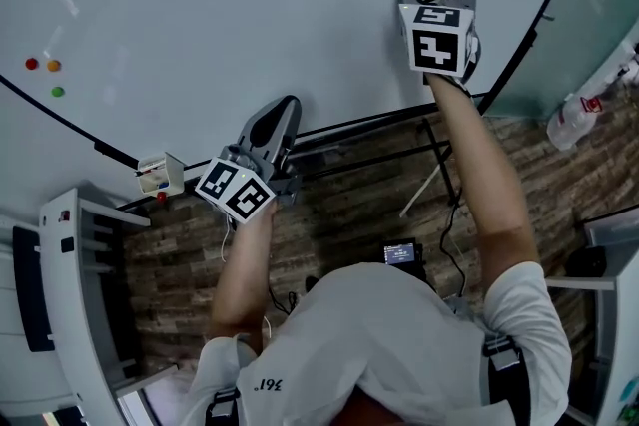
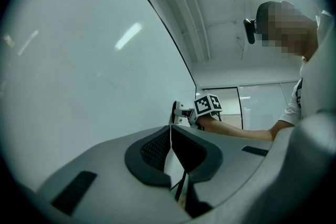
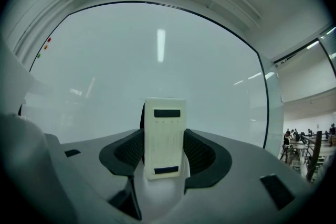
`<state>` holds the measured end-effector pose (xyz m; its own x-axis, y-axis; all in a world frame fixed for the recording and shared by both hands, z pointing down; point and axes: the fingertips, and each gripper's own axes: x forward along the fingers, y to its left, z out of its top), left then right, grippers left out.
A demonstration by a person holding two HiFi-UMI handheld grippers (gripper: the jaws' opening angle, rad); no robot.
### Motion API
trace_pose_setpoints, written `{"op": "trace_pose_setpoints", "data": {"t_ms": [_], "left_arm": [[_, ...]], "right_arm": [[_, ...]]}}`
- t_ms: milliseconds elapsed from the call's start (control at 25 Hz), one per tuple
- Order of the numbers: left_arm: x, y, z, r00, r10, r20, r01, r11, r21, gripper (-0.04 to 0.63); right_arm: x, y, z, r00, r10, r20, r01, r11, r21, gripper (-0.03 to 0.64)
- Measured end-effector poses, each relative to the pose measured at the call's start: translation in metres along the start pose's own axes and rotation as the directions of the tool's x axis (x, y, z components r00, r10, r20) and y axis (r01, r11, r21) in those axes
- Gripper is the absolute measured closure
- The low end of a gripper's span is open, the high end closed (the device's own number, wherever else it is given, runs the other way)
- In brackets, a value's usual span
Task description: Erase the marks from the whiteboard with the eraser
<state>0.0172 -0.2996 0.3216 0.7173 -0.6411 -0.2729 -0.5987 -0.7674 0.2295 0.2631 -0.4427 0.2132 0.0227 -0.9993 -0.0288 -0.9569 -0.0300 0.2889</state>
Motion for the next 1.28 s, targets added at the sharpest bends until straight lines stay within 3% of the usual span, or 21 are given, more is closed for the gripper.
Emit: {"op": "trace_pose_setpoints", "data": {"t_ms": [200,400,1120,1280], "left_arm": [[-0.011,0.004,0.004,1.0,0.014,0.003,-0.014,1.0,-0.001,0.588],[-0.022,0.007,0.008,1.0,0.014,0.004,-0.013,1.0,-0.004,0.588],[-0.077,0.032,0.024,0.999,0.044,0.003,-0.044,0.999,-0.01,0.588],[-0.086,0.038,0.026,0.999,0.053,0.004,-0.053,0.999,-0.012,0.588]], "right_arm": [[0.0,-0.027,-0.011,0.997,-0.061,-0.042,0.061,0.998,0.005,0.367],[-0.007,-0.038,0.005,0.995,-0.095,-0.014,0.096,0.994,0.051,0.367],[-0.003,-0.019,0.026,0.983,-0.181,-0.026,0.183,0.981,0.062,0.367],[-0.002,-0.006,0.026,0.986,-0.16,-0.035,0.163,0.981,0.101,0.367]]}}
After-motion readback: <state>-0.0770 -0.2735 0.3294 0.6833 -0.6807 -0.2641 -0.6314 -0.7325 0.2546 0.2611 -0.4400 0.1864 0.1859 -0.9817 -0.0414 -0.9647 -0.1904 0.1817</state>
